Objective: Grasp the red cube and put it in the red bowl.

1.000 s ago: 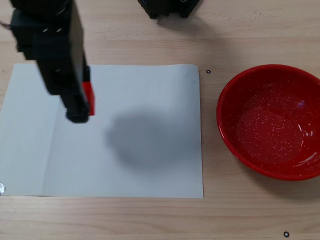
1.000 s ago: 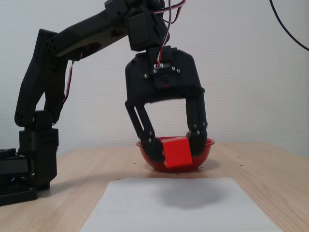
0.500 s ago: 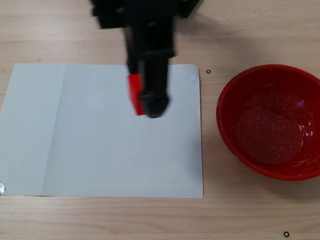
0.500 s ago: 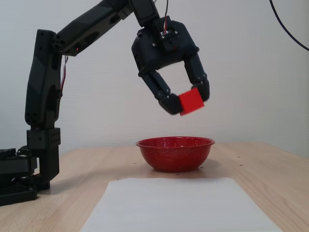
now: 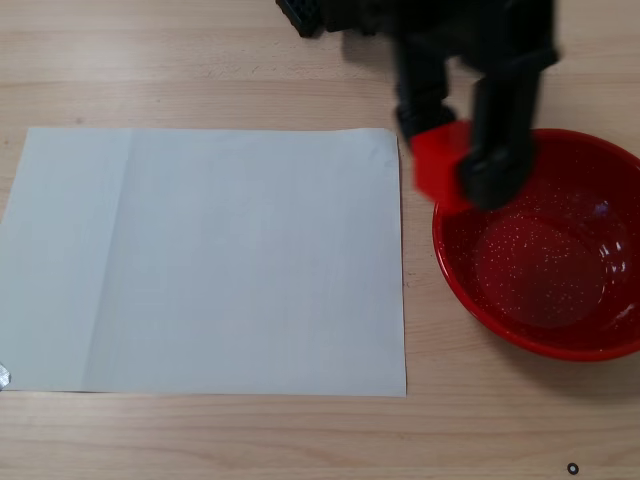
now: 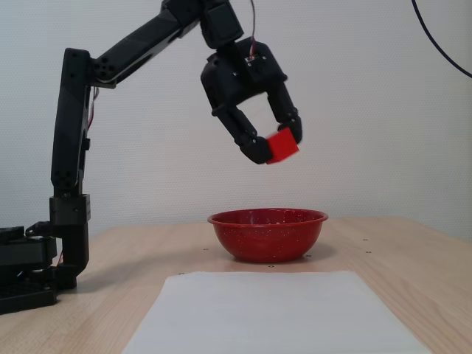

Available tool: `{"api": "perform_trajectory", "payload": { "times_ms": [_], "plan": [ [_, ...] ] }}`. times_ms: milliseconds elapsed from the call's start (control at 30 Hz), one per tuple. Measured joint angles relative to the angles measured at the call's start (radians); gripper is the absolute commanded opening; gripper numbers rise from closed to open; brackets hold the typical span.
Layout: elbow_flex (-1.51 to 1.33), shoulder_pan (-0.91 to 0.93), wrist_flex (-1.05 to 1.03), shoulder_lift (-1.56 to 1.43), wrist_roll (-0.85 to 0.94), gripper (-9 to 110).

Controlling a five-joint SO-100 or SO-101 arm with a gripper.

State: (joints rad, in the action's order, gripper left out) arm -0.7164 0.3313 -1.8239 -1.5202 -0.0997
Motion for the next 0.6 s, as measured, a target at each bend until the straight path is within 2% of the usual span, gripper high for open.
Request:
{"api": "perform_trajectory", "payload": {
  "times_ms": [333,600],
  "plan": [
    [0.000,0.209,-0.002,-0.014,0.071,0],
    [0.000,0.264,0.031,-0.009,0.133,0]
  ]
}}
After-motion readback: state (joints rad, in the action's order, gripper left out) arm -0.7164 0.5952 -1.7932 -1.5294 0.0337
